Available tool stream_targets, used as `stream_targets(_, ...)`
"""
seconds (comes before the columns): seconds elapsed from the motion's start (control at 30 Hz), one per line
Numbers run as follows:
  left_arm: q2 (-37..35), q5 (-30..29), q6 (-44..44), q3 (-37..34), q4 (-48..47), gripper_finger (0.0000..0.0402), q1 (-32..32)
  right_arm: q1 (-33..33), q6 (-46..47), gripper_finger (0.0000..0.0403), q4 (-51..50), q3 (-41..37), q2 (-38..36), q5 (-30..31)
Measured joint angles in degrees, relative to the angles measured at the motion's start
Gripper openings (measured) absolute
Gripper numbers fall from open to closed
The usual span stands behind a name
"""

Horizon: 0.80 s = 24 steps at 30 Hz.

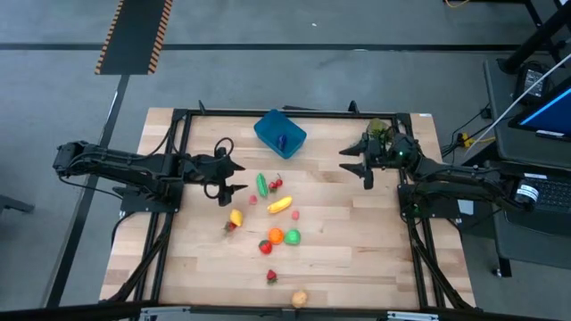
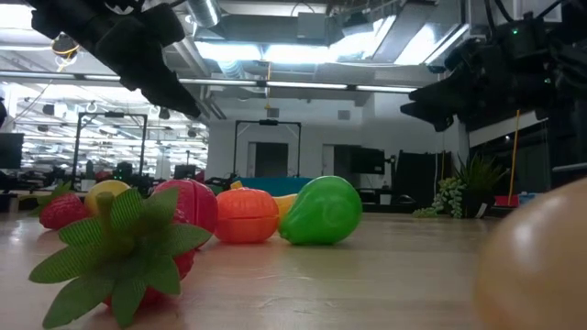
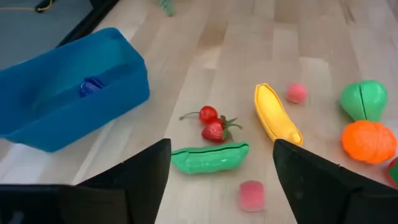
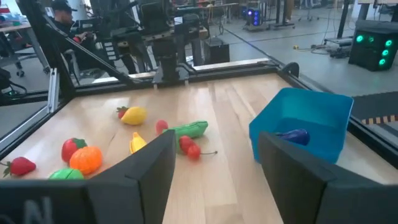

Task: Pick and placing Produce into tupperware
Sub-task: Put the pink peach into the blue bin

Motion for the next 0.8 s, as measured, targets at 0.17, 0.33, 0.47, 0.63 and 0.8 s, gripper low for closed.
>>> stream_targets(0.17,0.0,0.02,4.14,0.0,-0.01,0.0275,-0.02,0.0,-0.07,0.0229,-0.16,0.0,0.0,-0.01)
stream_targets(0.33,0.0,1.15,-1.49,0.0,-0.1,0.0275,-0.02,0.0,-0.08,0.0229,-0.19,0.0,0.0,-0.01)
stream_targets(0.47,0.0,1.14,-1.34,0.0,-0.11,0.0275,-0.46,-0.01,-0.16,0.0229,-0.19,0.0,0.0,-0.01)
stream_targets(0.63,1.03,1.08,-1.34,0.66,-0.76,0.0275,-0.46,-0.02,-0.38,0.0229,-0.15,0.0,0.02,-0.01)
stream_targets(0.8,6.29,1.05,3.27,6.49,-4.45,0.0275,-0.44,-0.02,-2.81,0.0229,0.47,0.0,0.02,-0.01)
